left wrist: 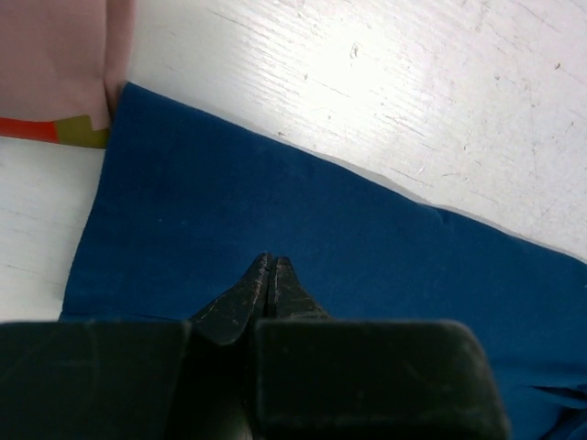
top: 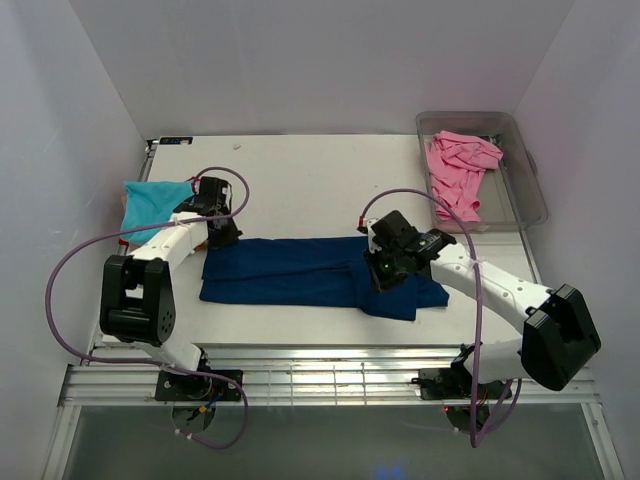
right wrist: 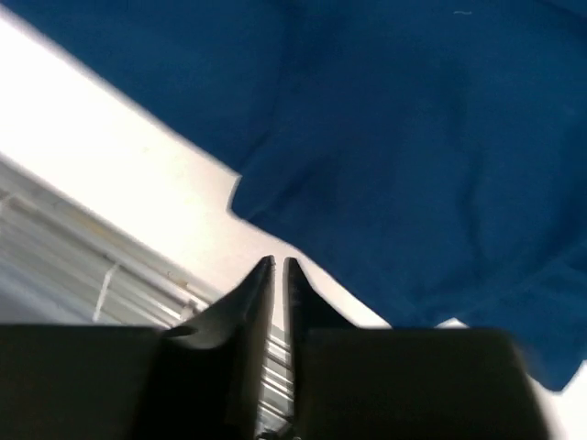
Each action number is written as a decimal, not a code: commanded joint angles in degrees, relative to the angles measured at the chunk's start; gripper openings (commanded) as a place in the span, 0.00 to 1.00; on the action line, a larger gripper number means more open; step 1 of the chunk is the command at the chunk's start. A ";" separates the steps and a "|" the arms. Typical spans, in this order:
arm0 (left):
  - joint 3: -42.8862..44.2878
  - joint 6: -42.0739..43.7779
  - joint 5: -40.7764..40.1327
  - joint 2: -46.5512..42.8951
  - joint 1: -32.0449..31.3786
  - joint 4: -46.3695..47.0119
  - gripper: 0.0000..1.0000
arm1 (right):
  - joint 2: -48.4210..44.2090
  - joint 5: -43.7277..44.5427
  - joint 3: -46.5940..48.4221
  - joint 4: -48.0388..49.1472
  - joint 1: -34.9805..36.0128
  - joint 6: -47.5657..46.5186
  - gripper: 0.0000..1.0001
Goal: Fold and stack the t-shirts
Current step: Fold the tshirt
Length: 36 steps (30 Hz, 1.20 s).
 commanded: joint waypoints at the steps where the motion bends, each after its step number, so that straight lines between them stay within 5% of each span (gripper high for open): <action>1: 2.48 0.17 -1.36 1.34 -1.74 0.89 0.05 | 2.63 15.40 4.42 -1.92 -0.54 3.18 0.11; 15: 3.37 3.17 -2.86 7.32 -7.81 0.63 0.00 | 24.45 33.07 11.90 -4.82 -3.00 12.15 0.08; 24: -3.40 -2.28 -5.76 7.68 -8.34 -1.04 0.00 | 32.70 31.16 15.05 -3.33 -8.71 9.43 0.08; 36: -9.99 -11.14 -4.97 3.82 -11.05 -2.97 0.00 | 50.54 29.22 40.26 -7.01 -11.97 3.98 0.08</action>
